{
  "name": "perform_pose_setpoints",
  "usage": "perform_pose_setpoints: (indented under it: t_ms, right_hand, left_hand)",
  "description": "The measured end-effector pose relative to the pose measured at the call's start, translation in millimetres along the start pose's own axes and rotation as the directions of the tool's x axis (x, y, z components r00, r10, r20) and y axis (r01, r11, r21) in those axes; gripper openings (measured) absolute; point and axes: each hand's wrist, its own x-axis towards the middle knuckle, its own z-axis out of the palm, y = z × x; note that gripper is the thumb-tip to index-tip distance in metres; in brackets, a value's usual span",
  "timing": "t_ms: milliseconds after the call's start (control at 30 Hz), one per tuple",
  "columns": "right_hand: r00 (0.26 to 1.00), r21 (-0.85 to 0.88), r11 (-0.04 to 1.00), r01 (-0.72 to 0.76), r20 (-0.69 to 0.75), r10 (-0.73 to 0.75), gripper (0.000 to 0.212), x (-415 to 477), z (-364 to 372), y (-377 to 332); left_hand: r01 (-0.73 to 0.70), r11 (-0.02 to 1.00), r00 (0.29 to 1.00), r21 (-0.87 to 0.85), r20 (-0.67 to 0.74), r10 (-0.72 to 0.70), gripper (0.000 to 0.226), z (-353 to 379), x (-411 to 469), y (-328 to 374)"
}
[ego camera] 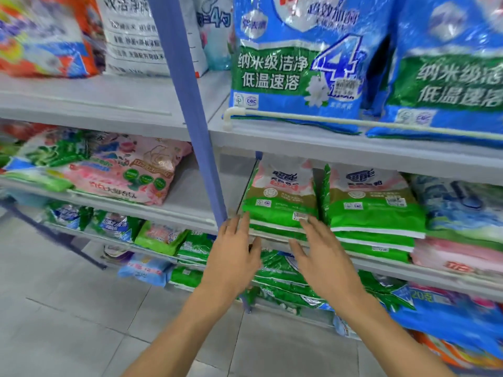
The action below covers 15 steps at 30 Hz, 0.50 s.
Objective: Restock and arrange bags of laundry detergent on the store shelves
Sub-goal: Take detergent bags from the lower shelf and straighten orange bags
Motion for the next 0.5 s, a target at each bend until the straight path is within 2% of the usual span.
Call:
perform_pose_setpoints:
  t_ms: [133,200,267,500]
  right_hand:
    - [0.999,-0.011,1.000,-0.006,0.034,0.007,0.060,-35,-23,-10]
    - [0.997,-0.034,0.999,-0.006,0.073,0.008,0.058,-53,-33,-16]
    - [0.994,-0.047,0.999,0.004,0.112,0.001,0.057,-70,-45,-26]
    - [0.997,0.054,0.997,0.059,0.053,-0.062,0.054,-109,-53,-54]
  left_hand:
    - [0.040,0.999,0.999,0.000,0.020,-0.040,0.051,-28,-42,-4]
    - [0.060,0.998,0.998,0.011,-0.005,-0.060,0.045,-44,-65,-2]
    - [0.111,0.994,0.992,-0.006,-0.063,-0.111,0.048,-62,-88,1]
    - [0.281,0.958,0.947,-0.062,-0.143,-0.287,0.053,-102,-152,-10]
